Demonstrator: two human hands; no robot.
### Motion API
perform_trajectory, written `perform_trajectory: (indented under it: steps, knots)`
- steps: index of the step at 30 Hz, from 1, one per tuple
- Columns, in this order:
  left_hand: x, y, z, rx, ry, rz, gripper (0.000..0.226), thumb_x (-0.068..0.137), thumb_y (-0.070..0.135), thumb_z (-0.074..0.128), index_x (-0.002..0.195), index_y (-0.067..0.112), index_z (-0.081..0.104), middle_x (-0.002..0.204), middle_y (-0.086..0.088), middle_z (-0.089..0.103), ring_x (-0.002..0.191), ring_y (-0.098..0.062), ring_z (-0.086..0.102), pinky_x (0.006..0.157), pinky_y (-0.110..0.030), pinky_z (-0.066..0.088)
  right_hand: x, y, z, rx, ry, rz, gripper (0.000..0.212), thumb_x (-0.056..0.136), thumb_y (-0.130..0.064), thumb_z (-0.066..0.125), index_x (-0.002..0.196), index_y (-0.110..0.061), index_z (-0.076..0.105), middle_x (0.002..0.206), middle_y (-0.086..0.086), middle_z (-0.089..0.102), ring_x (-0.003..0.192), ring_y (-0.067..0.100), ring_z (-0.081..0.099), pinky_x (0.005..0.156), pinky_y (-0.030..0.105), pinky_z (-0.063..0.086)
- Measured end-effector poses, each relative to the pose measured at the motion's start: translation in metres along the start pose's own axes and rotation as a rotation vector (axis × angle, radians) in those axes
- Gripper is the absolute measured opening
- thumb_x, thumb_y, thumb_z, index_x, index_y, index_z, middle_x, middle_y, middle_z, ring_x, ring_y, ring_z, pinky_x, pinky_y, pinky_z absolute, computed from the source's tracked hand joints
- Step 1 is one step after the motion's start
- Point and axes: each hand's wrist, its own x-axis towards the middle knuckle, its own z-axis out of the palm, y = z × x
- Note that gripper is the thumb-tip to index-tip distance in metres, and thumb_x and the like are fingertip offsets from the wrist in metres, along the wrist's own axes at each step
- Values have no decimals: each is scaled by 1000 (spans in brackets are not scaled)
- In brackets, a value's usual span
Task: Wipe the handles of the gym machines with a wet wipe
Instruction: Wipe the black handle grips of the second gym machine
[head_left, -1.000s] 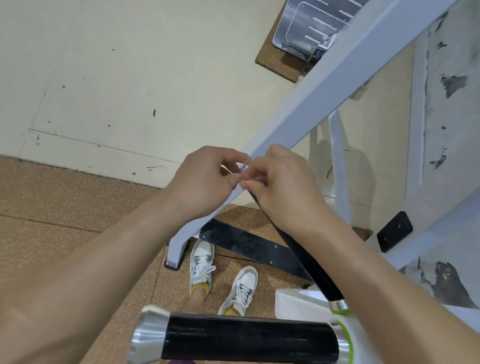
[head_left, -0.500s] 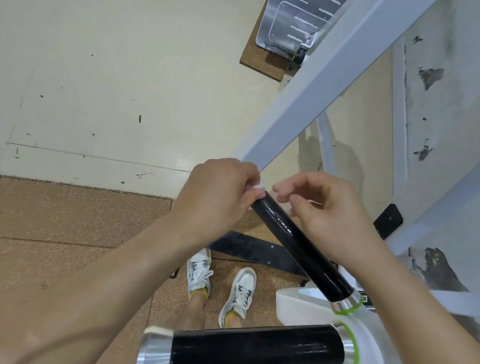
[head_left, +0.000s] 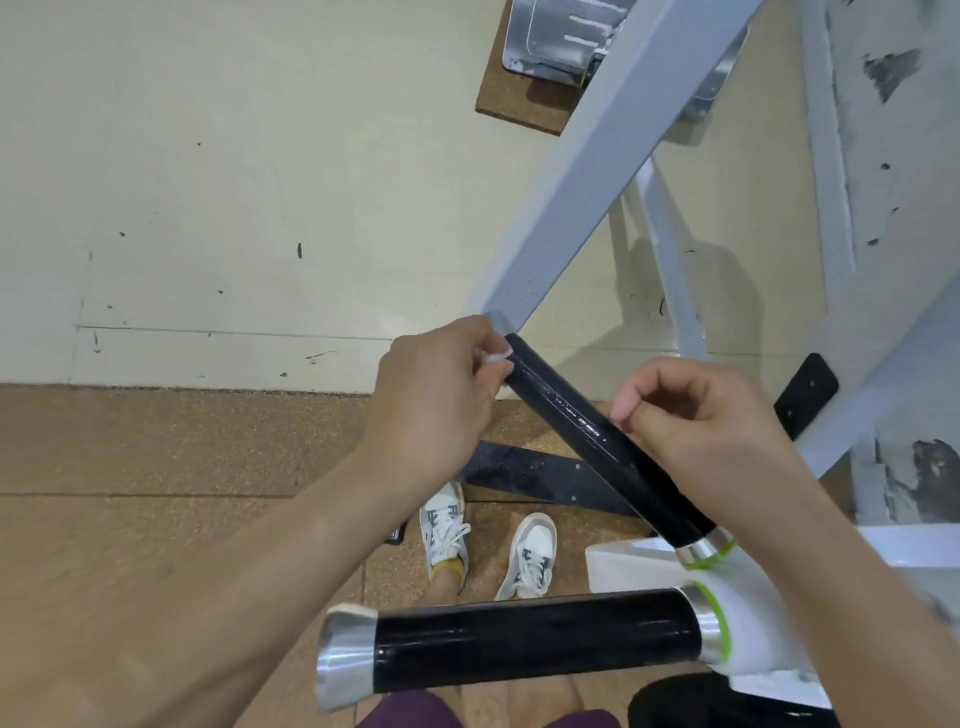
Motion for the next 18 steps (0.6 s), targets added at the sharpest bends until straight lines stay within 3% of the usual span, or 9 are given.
perform_trajectory:
  steps: [3,5,7,9,11,14,18]
  knots:
    - [-8,2,2,105,-71,69,5,87,20,66,87,22,61,78,5,67,74,-17,63,69,-31,51,0,3,-3,23,2,-15,21,83,6,55,68,-6,64,61,5,66,45,1,54,45,8,42]
    - [-6,0,2,83,-78,1,12,84,16,69,84,22,58,75,8,65,73,-13,64,66,-23,50,0,6,-4,36,12,-5,23,82,6,56,65,-7,64,56,-3,63,43,-2,51,44,6,39]
    - [1,-1,2,-71,-7,-208,17,79,14,74,83,19,58,71,5,67,68,-10,66,63,-19,52,0,10,-6,39,27,6,24,81,6,57,64,-9,64,58,-2,62,42,-2,48,43,6,37]
    - [6,4,5,-325,64,-432,17,78,8,73,82,13,58,75,-8,71,67,-21,71,69,-37,60,0,13,-10,50,38,16,24,81,6,57,65,-9,65,61,1,61,38,-3,45,41,6,34]
    - [4,16,9,-534,93,-592,10,82,3,69,79,7,60,79,-16,71,65,-23,70,67,-37,61,-1,16,-13,101,45,6,27,79,6,56,62,-13,65,55,-5,60,39,-4,46,42,5,34]
    - [-6,30,14,-820,141,-749,13,86,12,68,86,-1,68,80,-15,70,67,-21,69,68,-29,61,-4,19,-18,142,40,-23,27,78,5,56,59,-14,64,49,-10,58,44,-3,48,46,6,38]
    - [-12,32,16,-878,177,-806,17,80,7,73,92,-5,68,83,-15,73,68,-21,71,72,-30,60,-5,28,-25,151,26,-26,28,77,2,56,64,-20,67,55,-3,59,57,12,52,57,23,43]
